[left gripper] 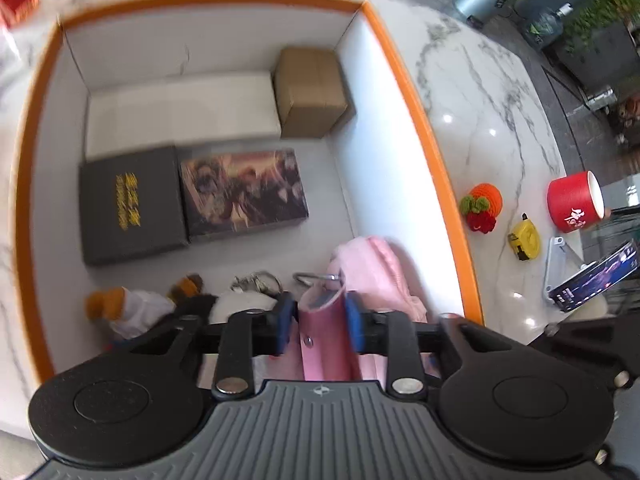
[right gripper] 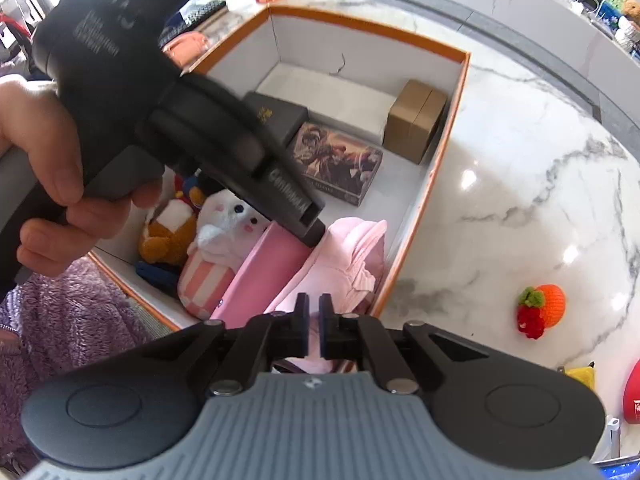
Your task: Organize objects
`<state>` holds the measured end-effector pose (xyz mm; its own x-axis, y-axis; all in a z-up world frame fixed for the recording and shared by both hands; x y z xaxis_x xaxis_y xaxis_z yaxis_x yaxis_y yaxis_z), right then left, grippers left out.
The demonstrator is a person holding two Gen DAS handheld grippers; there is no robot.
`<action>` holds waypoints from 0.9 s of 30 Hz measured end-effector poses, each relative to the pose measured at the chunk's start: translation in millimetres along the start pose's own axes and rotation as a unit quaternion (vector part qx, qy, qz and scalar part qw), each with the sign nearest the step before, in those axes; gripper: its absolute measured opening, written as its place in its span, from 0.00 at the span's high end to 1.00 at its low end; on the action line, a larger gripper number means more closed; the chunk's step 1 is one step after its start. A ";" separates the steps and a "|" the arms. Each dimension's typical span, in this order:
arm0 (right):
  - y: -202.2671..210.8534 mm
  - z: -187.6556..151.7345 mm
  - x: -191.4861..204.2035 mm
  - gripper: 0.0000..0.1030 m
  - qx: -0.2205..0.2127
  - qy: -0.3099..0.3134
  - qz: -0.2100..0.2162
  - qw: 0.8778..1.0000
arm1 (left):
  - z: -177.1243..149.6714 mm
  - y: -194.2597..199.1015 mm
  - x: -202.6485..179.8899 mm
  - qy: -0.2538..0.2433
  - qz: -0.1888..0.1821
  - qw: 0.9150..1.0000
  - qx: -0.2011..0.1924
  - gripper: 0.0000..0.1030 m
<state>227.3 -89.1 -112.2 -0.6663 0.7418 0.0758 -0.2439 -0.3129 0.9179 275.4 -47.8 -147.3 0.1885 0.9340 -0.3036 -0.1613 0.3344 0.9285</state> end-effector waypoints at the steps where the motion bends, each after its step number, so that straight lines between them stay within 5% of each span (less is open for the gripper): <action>1: 4.4 -0.7 -1.4 0.88 -0.007 -0.003 0.000 1.000 | 1.6 5.4 -2.2 -0.009 0.006 1.000 -0.012 0.50; 7: 42.7 -6.7 -24.4 0.77 -0.061 -0.042 0.004 0.997 | 10.2 42.5 -34.5 -0.092 0.024 0.992 -0.080 0.48; 12: 72.9 -26.2 -69.8 0.75 -0.104 -0.104 -0.019 0.989 | 9.7 60.1 -95.8 -0.212 0.011 0.969 -0.127 0.48; 18: 76.6 -69.7 -121.4 0.75 -0.111 -0.171 -0.038 0.978 | -0.3 38.3 -155.8 -0.306 -0.013 0.944 -0.121 0.48; 22: 65.0 -96.0 -152.8 0.73 -0.108 -0.200 -0.063 0.972 | 0.3 12.3 -180.1 -0.331 -0.012 0.937 -0.110 0.46; 27: 41.1 -114.0 -192.0 0.53 -0.106 -0.202 -0.115 0.967 | 8.0 -24.7 -196.2 -0.353 0.010 0.930 -0.107 0.42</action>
<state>264.9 -312.0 -133.4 -0.2578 0.9641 0.0641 -0.5206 -0.1945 0.8313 250.1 -240.3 -109.0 0.7595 0.6505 -0.0007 -0.3464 0.4053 0.8460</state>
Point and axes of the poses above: each gripper's, at about its wrist camera, not at the fingertips, and y roughly against the way its jaws point, x to its left, z to its top, the point moved 10 cm from there along -y, roughly the way its jaws point
